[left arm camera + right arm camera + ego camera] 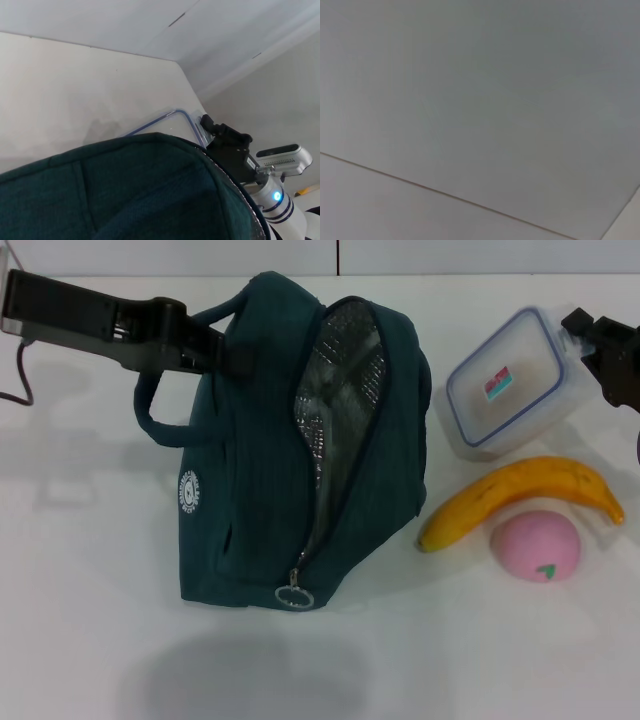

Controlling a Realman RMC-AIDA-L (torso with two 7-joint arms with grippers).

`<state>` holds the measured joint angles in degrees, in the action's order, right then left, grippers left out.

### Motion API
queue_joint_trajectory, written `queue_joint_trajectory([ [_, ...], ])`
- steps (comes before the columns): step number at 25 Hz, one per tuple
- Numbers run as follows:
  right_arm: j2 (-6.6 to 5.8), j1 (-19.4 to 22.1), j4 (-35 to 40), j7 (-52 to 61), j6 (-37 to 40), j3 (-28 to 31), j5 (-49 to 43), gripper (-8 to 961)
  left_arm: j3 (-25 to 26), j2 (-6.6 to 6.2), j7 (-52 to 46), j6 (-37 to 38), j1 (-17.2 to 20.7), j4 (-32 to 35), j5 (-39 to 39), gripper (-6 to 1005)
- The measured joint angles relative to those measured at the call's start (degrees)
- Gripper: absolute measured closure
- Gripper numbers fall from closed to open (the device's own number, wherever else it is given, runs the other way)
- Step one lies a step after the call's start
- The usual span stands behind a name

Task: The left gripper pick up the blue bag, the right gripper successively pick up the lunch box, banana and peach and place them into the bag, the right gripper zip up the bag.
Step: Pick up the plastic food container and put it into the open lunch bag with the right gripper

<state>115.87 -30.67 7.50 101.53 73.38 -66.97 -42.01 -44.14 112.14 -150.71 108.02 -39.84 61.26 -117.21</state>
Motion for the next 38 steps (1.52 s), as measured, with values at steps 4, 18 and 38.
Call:
queue_joint_trajectory([
  [4,-0.02,0.04,0.07,-0.01,0.62,0.56,0.02,860,0.09,0.00,-0.02,0.00,0.02,0.00,0.00,961],
  [18,-0.09,0.16,0.06,1.64,8.05,0.79,8.24,860,0.25,-0.16,0.63,-0.21,0.12,-1.45,0.17,961],
  [38,0.34,-5.62,1.95,8.13,17.02,0.64,12.96,859,0.28,0.03,1.10,-1.18,-0.30,-1.51,0.17,961],
])
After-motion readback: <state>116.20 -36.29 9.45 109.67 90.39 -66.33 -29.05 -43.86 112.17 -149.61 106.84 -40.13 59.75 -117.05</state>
